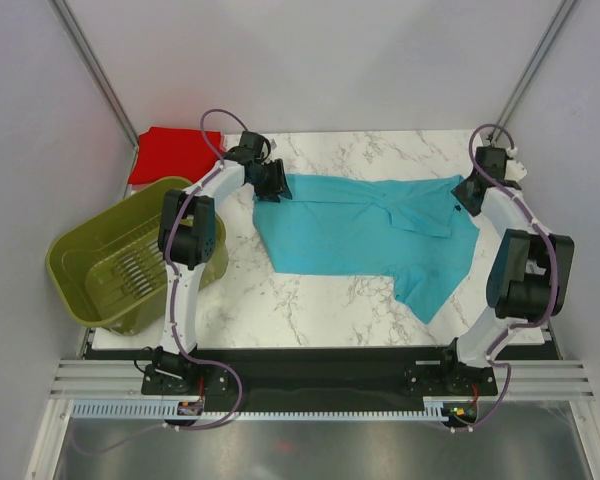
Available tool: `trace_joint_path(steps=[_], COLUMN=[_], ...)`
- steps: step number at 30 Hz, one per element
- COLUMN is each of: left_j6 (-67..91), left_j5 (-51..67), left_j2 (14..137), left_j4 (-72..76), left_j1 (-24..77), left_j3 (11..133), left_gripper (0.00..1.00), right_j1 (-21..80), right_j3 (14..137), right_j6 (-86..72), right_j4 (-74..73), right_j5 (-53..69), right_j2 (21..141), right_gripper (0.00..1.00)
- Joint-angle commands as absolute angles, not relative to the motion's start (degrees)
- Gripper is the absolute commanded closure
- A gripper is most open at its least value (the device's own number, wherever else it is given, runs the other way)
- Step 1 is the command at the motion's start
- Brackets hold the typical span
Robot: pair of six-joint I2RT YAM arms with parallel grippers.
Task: Fold and stack the t-shirts
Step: Fold the tshirt
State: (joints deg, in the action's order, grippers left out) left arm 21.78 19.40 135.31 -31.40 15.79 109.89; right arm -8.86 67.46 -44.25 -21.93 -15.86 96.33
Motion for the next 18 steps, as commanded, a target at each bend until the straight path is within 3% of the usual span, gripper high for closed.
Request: trace_joint_path(steps=[1, 11, 18], left_j6=[21.62, 20.22, 20.3], left_j5=[16.96, 13.71, 12.92], left_j2=[137.55, 137.28, 138.6], left_j4=[-33.05, -33.13, -33.13], left_j1=[15.73, 15.73, 15.73], left_j3=[108.55, 108.28, 108.72], left_gripper=[0.48, 0.47, 0.48], right_j1=[-11.42, -14.67, -16.61], right_j3=[76.36, 94.02, 99.58], right_j6=[-34.99, -27.07, -25.75], right_j4=[-19.69, -17.23, -16.88], right_j5=[-9.42, -2.46, 2.54], right_j2=[102.46, 118.99, 125.85], right_gripper=[0.52, 0.55, 0.58])
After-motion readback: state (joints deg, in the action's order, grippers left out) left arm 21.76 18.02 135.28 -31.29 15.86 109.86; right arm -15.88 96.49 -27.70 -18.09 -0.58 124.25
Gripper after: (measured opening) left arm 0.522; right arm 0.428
